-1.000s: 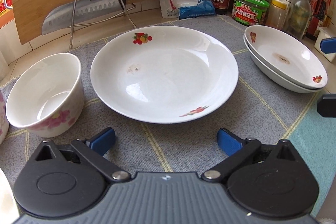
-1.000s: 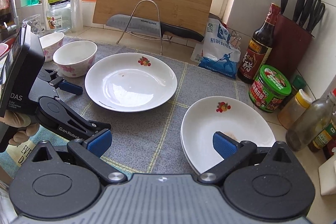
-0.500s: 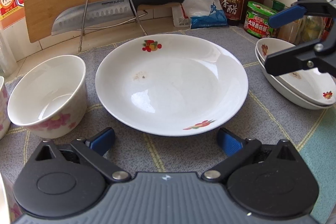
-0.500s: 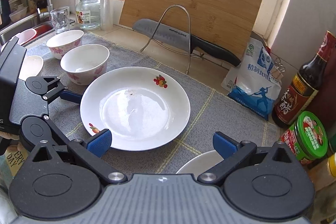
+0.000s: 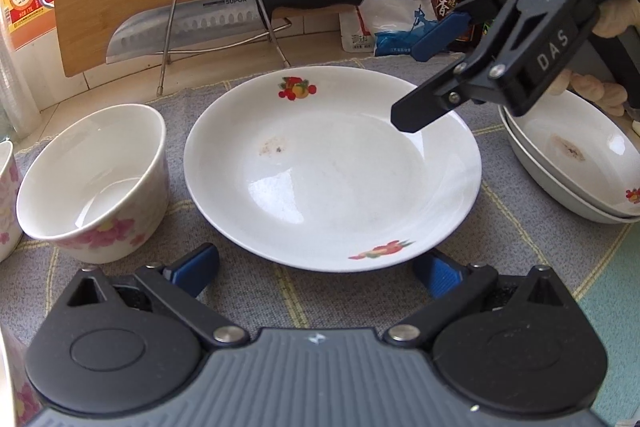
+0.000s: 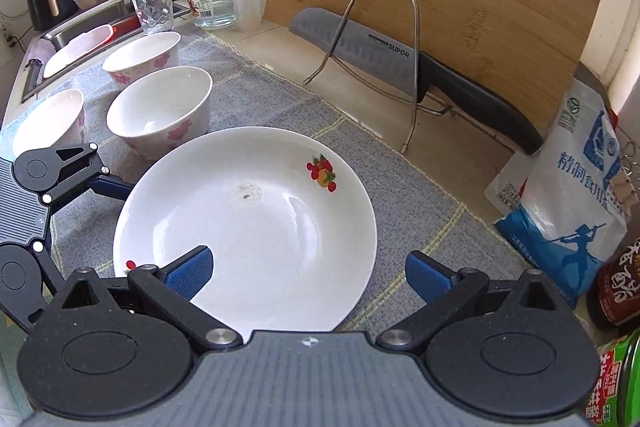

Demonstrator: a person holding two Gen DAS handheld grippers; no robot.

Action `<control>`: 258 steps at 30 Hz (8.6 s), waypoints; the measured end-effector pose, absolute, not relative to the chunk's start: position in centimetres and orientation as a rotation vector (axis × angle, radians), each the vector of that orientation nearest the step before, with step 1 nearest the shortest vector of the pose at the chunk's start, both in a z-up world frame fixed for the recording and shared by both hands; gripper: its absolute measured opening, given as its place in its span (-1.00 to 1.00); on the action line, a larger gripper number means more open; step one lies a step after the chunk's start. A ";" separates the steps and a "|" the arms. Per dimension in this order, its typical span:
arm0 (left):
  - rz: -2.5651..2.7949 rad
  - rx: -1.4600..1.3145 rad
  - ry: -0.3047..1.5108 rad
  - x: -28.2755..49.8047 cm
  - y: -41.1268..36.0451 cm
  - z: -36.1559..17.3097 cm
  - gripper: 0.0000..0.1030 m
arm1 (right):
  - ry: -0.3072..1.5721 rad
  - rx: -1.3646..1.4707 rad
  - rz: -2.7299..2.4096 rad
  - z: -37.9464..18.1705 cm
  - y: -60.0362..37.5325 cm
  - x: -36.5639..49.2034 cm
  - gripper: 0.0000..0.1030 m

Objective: Organize plates and bowls
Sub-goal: 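Move the right tool to the rim of the remaining white plate, then close the right tool on the plate rim and lift it toward the stack, then carry the white plate over the stacked plates and lower it with the right tool, then open the right tool to release the plate onto the stack, then move the right tool to the rim of a pink-flowered white bowl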

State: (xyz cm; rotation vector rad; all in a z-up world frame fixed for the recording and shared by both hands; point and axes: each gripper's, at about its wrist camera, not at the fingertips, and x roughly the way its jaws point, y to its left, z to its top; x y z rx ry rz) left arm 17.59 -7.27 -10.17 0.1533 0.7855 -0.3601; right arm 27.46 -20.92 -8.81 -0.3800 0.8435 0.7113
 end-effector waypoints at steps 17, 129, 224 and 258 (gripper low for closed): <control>-0.409 0.164 0.761 18.5 -7.7 -10.3 1.00 | 0.967 -0.429 0.893 -12.3 -18.1 32.2 1.00; -0.940 0.398 0.790 14.0 -20.5 -6.1 0.98 | 1.058 0.095 0.585 -8.0 -37.3 20.4 1.00; -0.895 0.305 0.729 15.5 -17.6 -4.2 0.98 | 0.823 -0.121 0.179 -4.2 -35.7 13.4 1.00; -0.535 0.233 0.654 6.8 4.4 -1.6 0.98 | 0.684 -0.128 0.226 -5.9 -12.4 9.2 1.00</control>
